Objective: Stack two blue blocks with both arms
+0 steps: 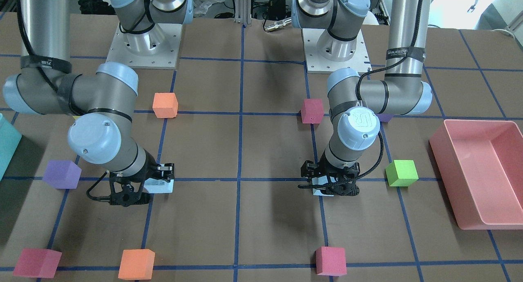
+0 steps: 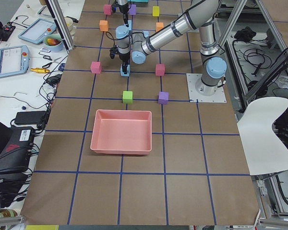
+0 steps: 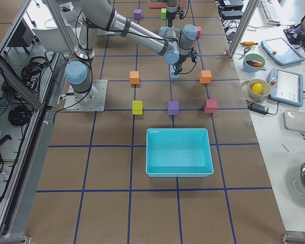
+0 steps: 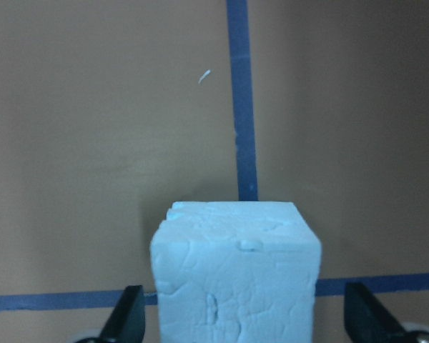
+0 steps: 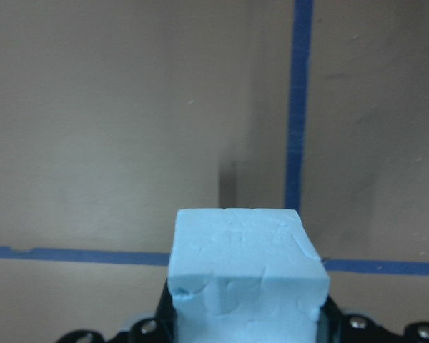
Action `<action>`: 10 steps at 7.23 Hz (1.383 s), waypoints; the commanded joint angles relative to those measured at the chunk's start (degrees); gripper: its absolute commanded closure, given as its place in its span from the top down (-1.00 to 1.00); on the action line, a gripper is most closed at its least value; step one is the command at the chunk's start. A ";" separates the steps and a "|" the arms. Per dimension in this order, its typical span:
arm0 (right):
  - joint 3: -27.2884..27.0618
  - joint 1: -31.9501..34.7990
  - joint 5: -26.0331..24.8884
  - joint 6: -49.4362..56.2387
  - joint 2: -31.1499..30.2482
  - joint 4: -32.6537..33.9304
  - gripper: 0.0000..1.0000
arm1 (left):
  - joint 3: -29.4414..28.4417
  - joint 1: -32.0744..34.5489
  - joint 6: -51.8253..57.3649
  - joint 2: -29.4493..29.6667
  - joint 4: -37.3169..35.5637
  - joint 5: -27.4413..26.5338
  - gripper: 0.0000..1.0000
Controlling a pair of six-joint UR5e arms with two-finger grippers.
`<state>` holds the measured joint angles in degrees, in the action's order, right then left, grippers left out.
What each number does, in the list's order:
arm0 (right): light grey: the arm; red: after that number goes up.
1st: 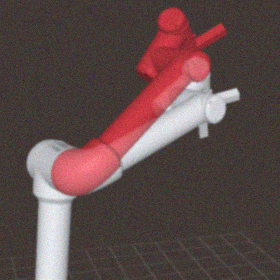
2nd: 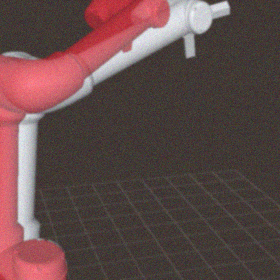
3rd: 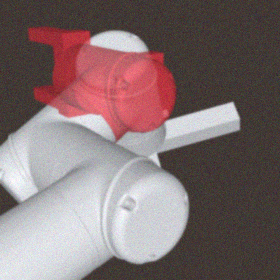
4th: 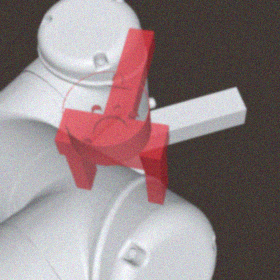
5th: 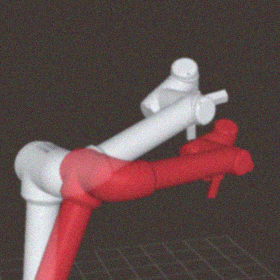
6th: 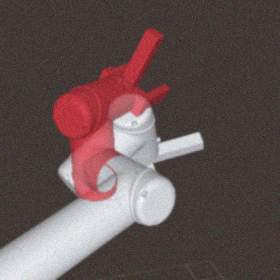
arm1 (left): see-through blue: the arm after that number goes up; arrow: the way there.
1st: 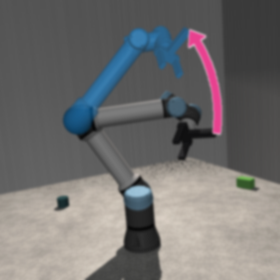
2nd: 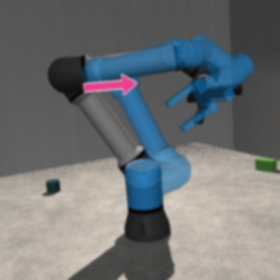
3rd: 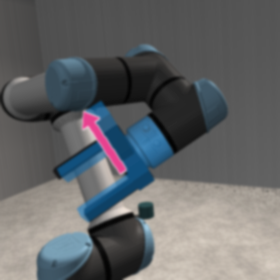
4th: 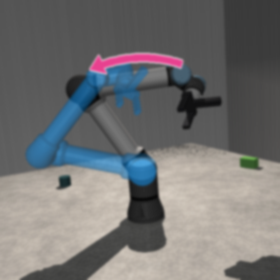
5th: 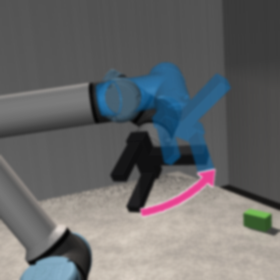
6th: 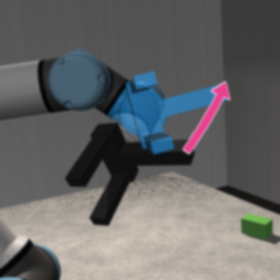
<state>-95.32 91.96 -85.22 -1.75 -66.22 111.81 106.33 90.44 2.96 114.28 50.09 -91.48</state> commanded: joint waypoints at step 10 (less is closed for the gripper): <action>-10.24 20.01 3.21 -18.91 -2.26 10.63 -1.00 | -0.43 0.96 1.00 -3.27 0.00 0.51 -1.00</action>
<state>-105.49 111.21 -82.71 -20.99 -69.02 122.29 105.94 90.83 4.24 112.06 50.00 -91.12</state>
